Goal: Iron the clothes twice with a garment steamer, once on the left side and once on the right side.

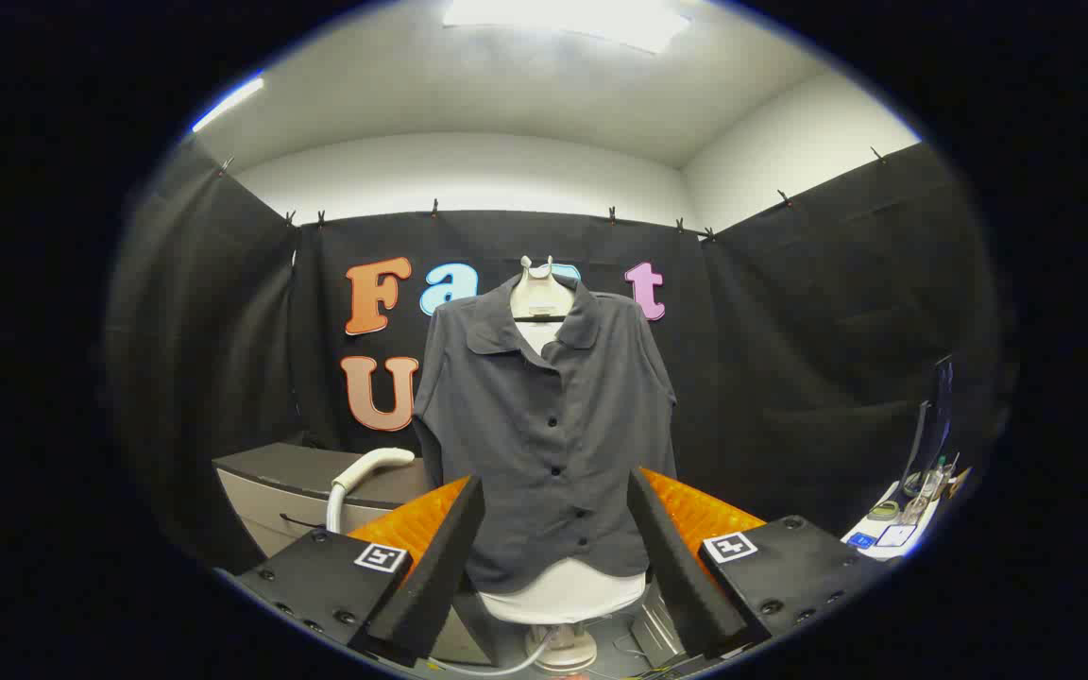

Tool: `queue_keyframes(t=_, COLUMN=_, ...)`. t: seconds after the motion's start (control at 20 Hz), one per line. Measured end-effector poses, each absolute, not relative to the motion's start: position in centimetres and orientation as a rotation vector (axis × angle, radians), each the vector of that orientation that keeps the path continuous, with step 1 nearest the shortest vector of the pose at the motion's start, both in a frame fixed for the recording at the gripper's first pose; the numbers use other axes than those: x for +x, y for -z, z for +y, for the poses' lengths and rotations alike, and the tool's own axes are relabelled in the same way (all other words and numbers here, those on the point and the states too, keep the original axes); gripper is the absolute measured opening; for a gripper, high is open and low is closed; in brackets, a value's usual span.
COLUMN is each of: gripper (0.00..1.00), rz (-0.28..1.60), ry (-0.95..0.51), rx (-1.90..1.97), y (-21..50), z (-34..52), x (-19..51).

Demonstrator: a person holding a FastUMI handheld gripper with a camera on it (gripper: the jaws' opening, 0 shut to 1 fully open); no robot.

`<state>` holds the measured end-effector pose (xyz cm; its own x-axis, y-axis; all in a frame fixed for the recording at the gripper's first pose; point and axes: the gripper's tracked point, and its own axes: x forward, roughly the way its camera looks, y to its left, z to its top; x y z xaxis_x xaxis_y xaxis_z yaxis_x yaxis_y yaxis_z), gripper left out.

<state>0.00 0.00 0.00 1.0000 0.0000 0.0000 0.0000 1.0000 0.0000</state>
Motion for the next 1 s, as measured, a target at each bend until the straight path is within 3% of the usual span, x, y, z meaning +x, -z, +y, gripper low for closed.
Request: queue_keyframes(t=1.0, gripper=0.98, rz=-0.002, ry=0.006, rx=-0.018, y=-0.18, z=0.43, x=-0.21)
